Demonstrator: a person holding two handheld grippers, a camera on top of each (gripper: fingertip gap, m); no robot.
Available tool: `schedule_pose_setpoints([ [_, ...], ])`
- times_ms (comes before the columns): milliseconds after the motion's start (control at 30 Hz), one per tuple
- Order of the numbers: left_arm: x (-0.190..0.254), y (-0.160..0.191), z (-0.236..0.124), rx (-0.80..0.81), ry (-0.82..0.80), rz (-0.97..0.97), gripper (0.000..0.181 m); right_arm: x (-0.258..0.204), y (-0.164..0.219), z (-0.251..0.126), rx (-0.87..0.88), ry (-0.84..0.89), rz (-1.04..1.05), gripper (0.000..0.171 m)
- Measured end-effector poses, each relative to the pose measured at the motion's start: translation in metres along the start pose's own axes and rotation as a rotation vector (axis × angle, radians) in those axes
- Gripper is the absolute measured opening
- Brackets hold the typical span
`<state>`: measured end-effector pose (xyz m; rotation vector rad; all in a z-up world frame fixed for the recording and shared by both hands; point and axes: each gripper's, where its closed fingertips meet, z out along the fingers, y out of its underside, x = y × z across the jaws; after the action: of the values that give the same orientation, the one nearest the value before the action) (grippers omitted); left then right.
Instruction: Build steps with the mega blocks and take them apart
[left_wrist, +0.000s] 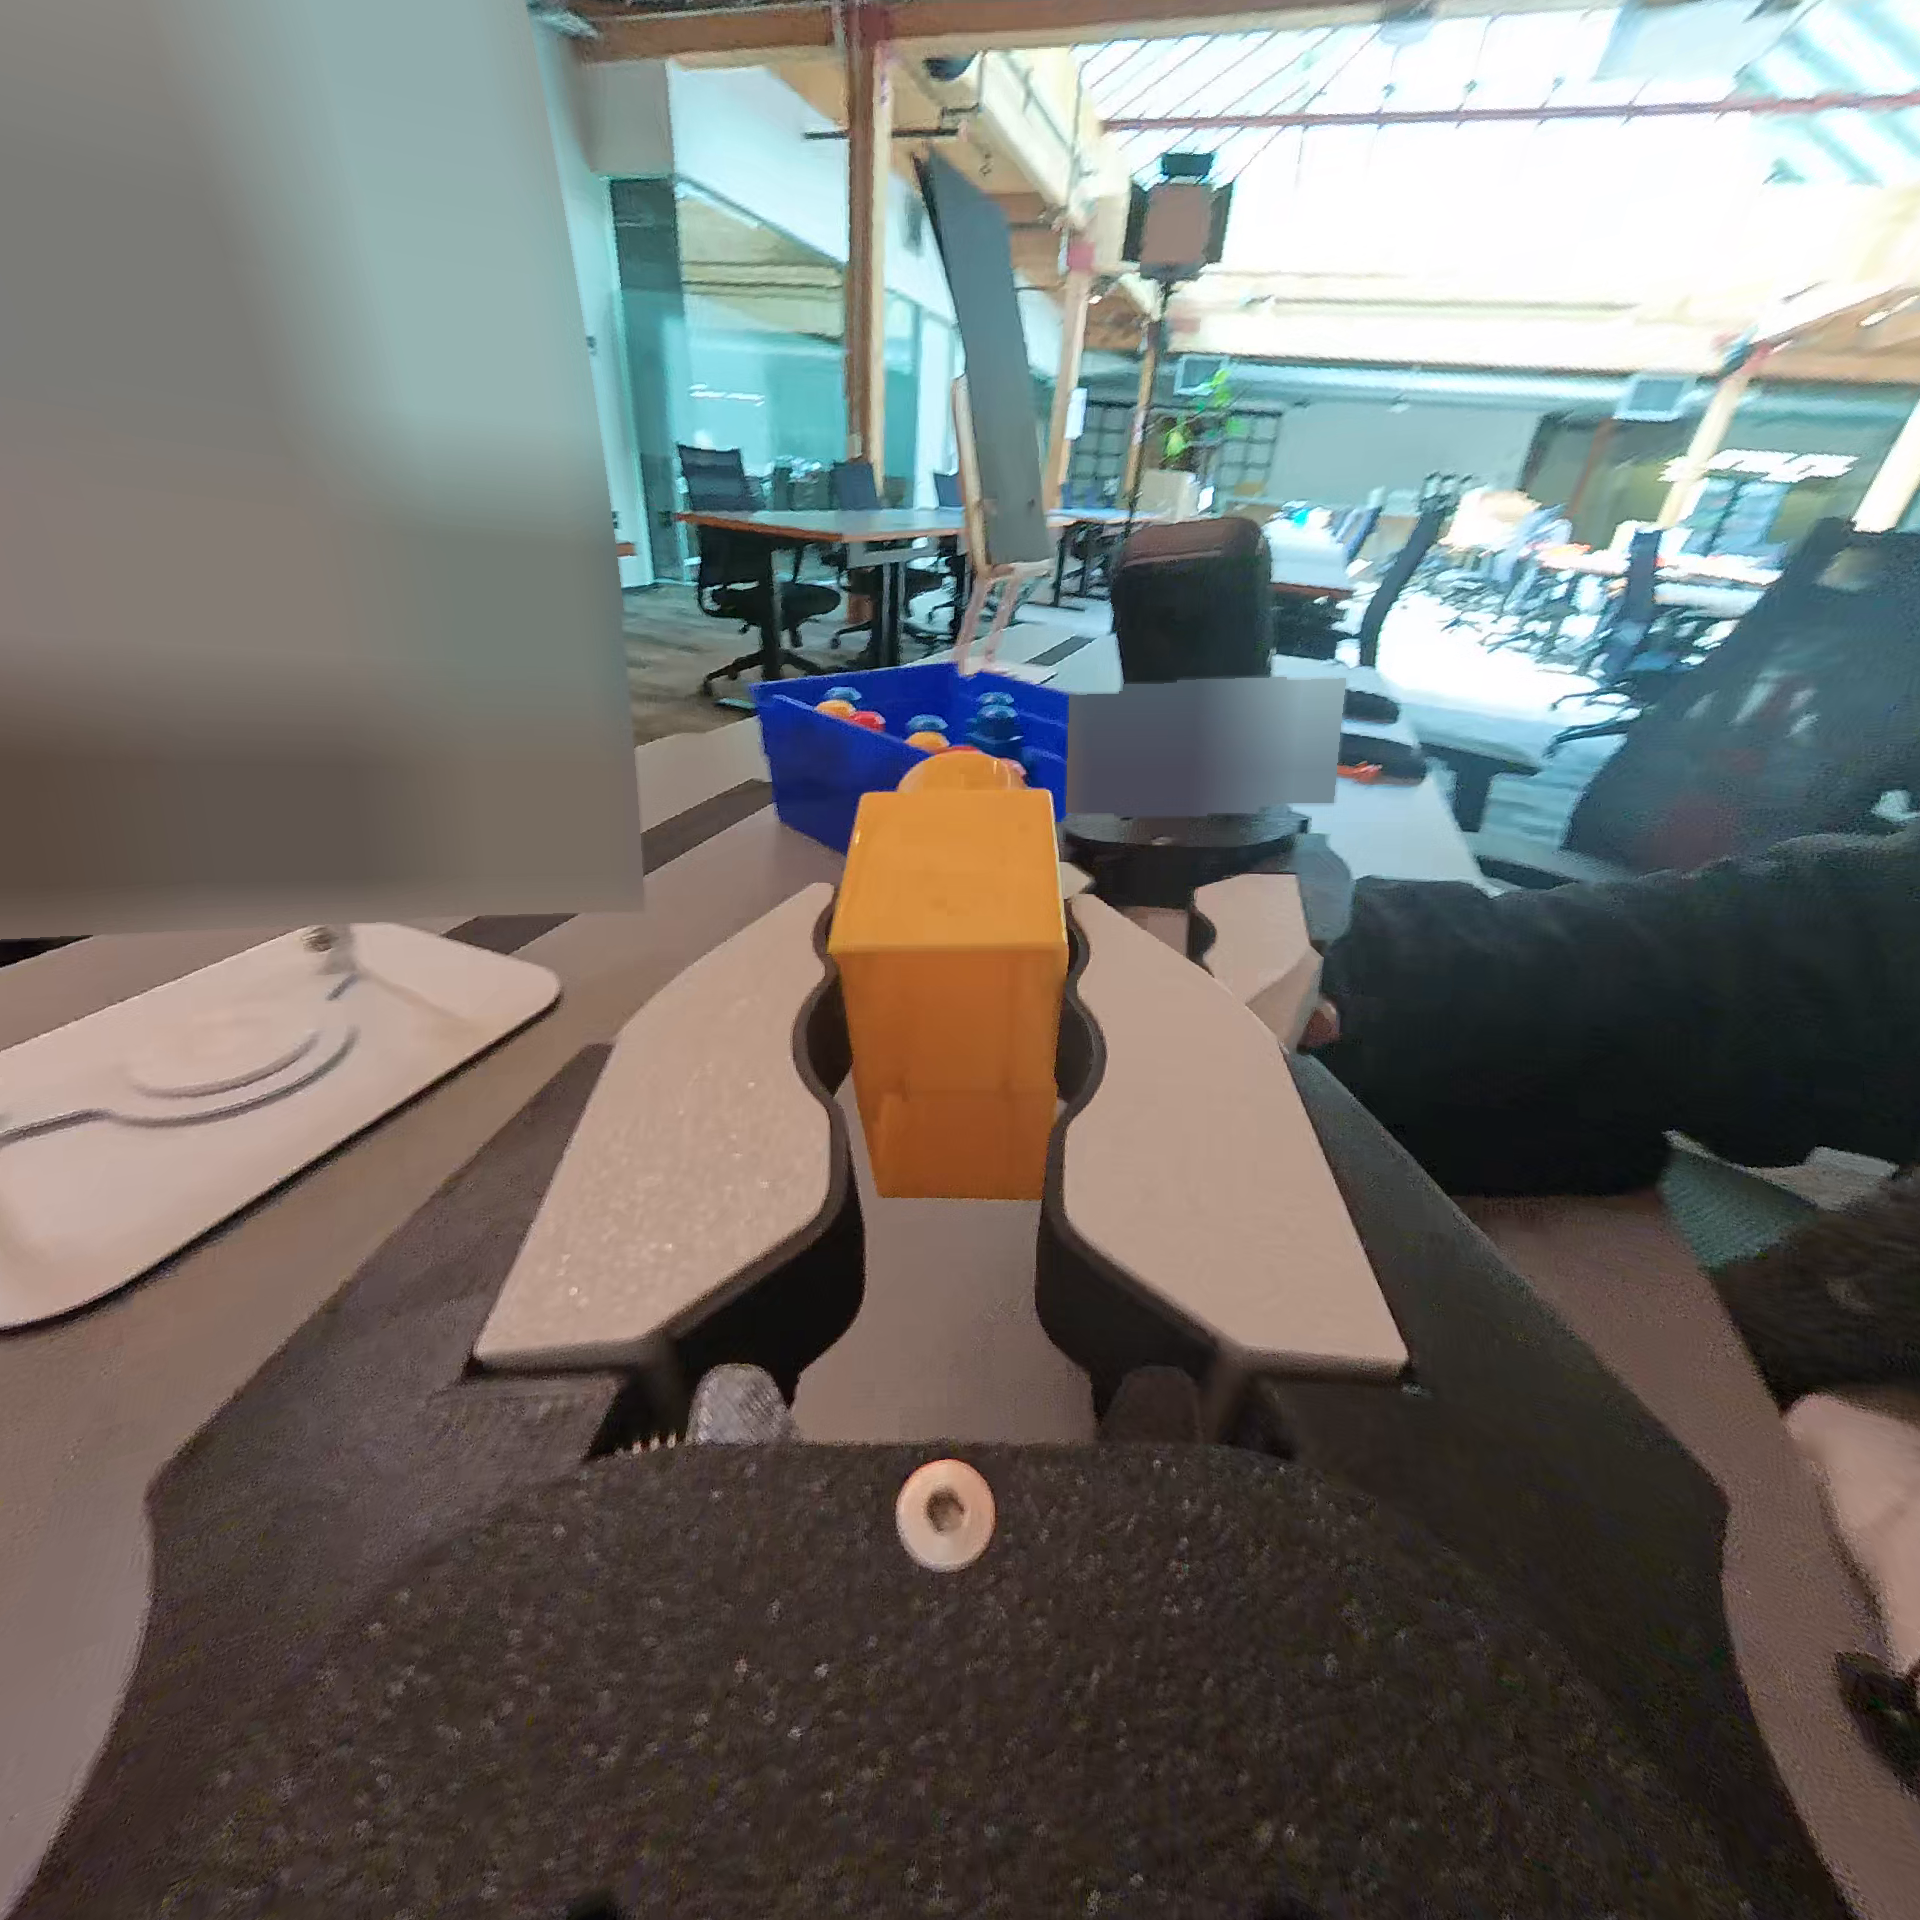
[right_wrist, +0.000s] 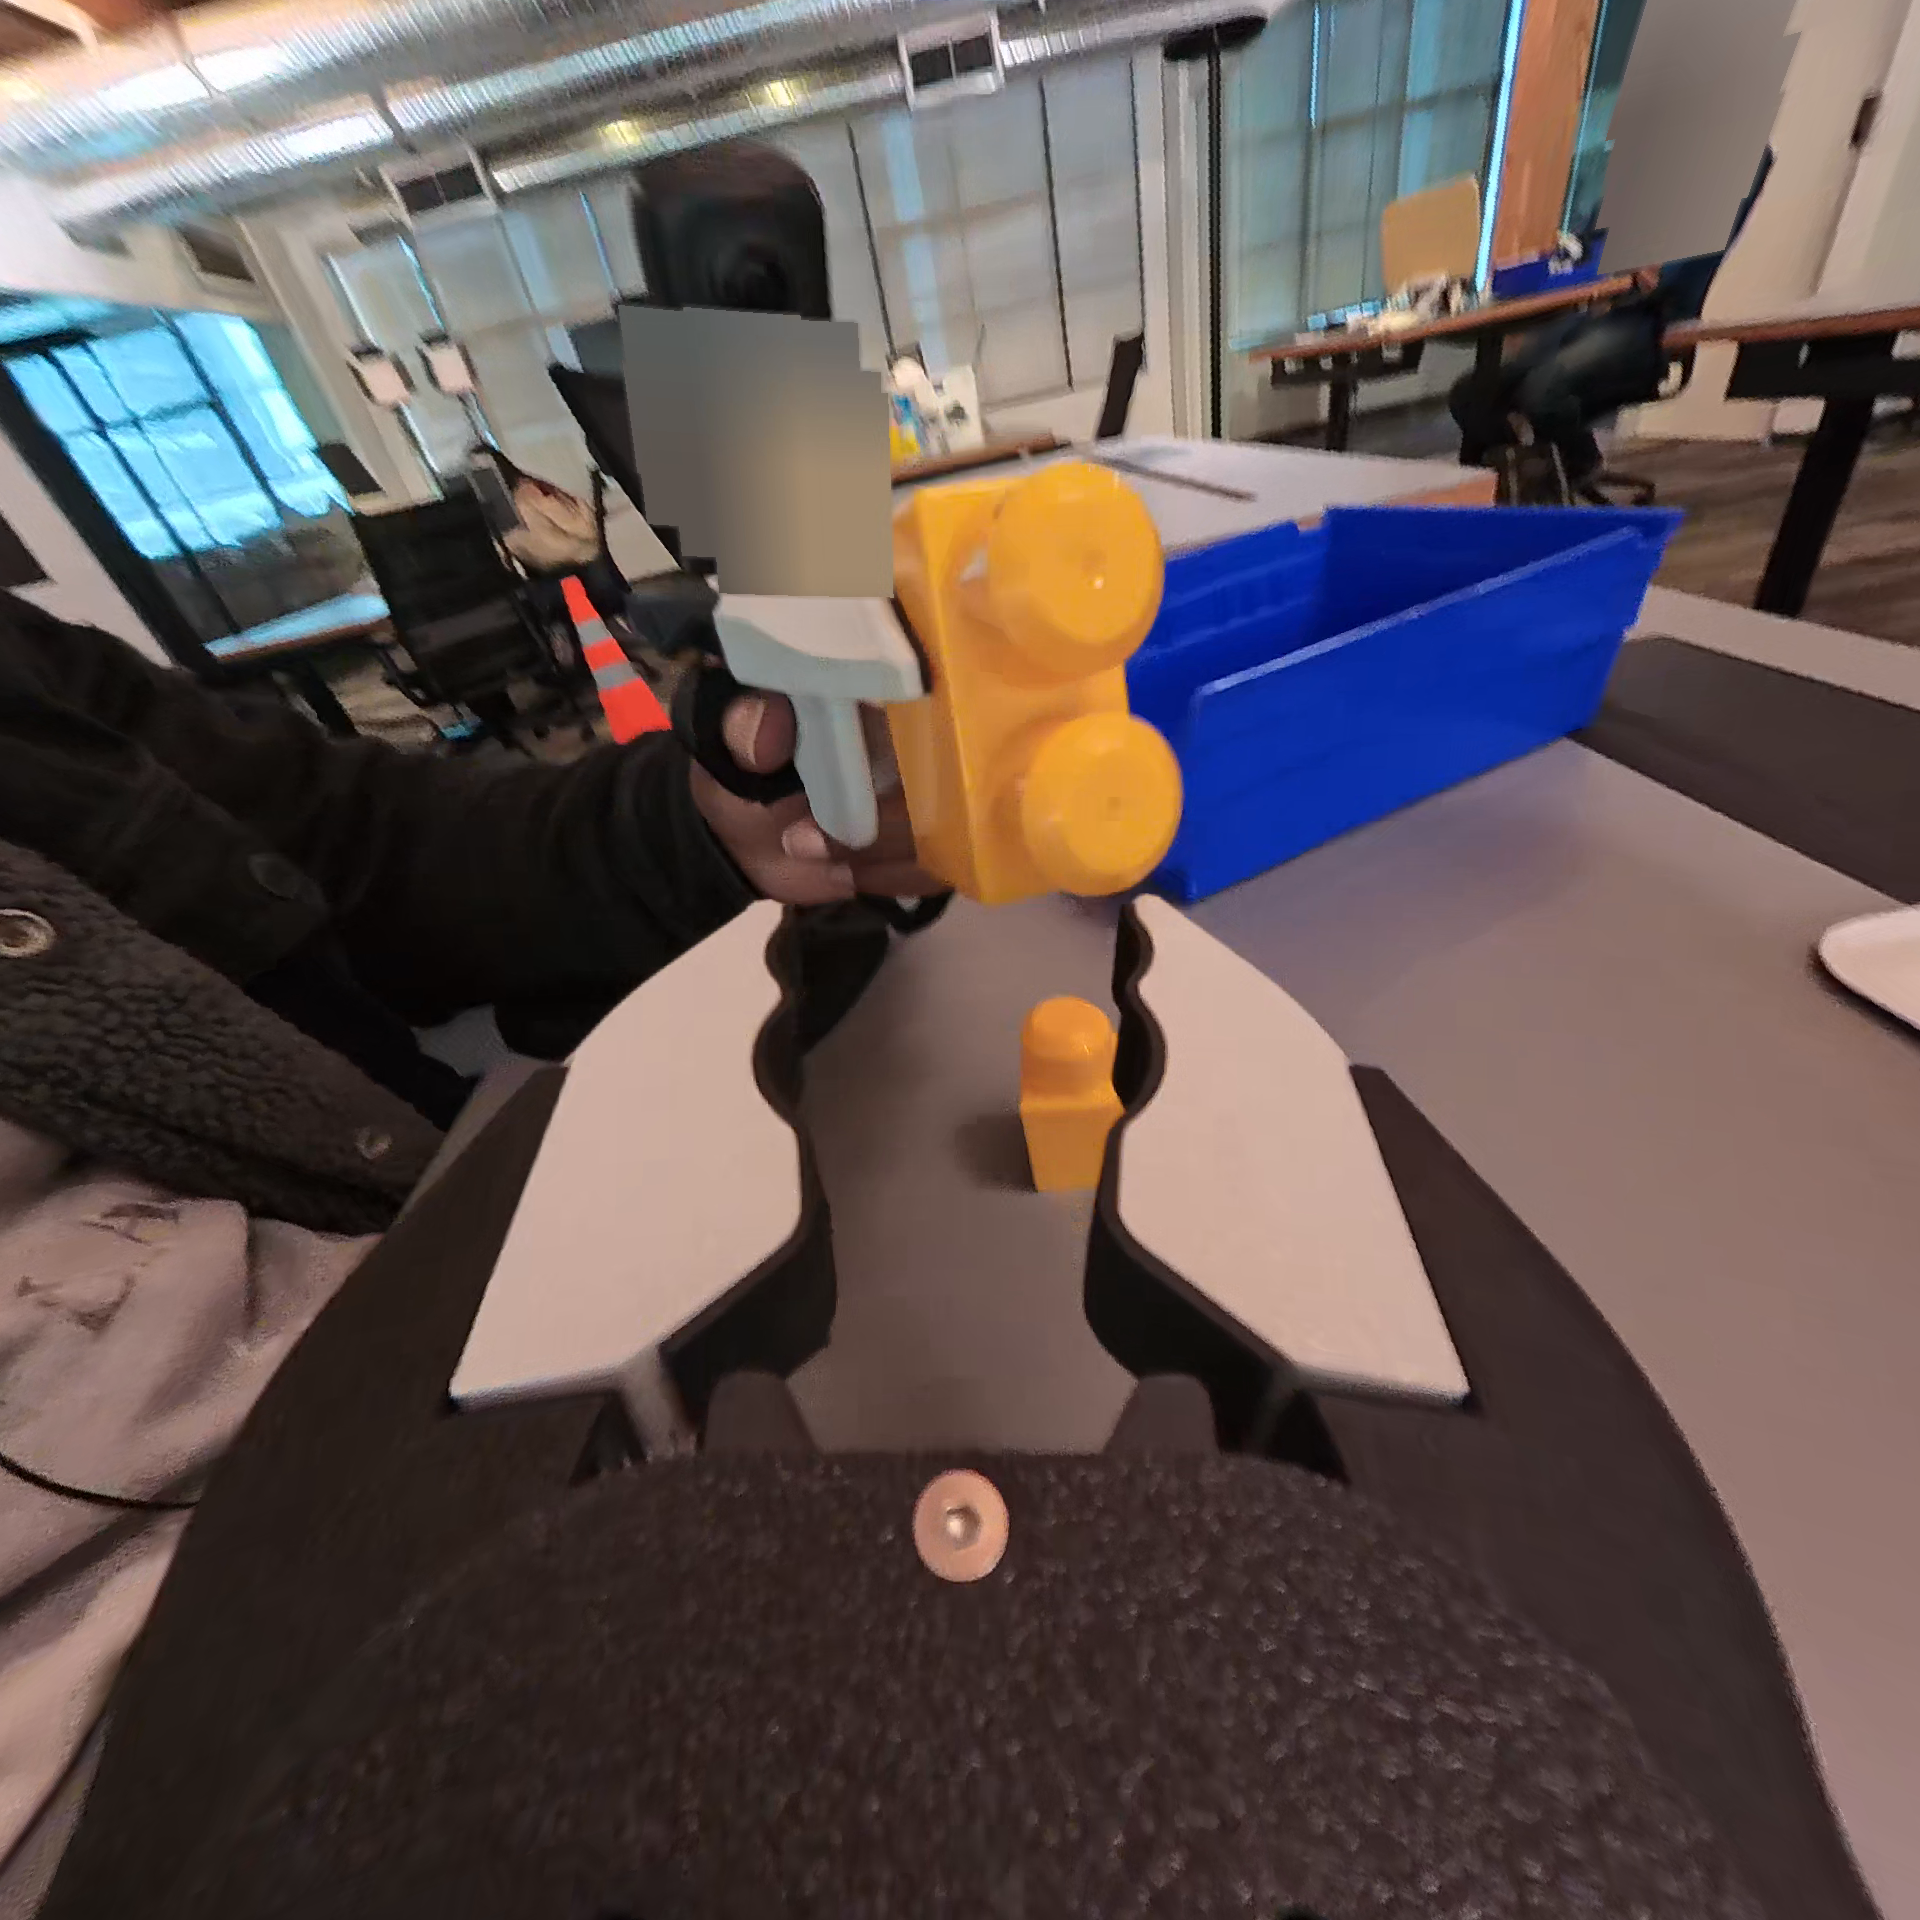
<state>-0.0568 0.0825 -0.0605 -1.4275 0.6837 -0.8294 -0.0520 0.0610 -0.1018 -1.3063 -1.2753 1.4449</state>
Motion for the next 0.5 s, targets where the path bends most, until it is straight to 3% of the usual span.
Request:
schedule_pose_setpoints([
  [333, -0.069, 0.020, -0.018, -0.162, -0.401, 0.083, 0.037, 0.026, 0.050, 0.028, -0.314, 0.218, -0.141, 0.059],
  [500, -0.086, 0.030, -0.025, -0.215, -0.499, 0.102, 0.037, 0.027, 0.068, 0.048, -0.462, 0.240, -0.222, 0.059],
])
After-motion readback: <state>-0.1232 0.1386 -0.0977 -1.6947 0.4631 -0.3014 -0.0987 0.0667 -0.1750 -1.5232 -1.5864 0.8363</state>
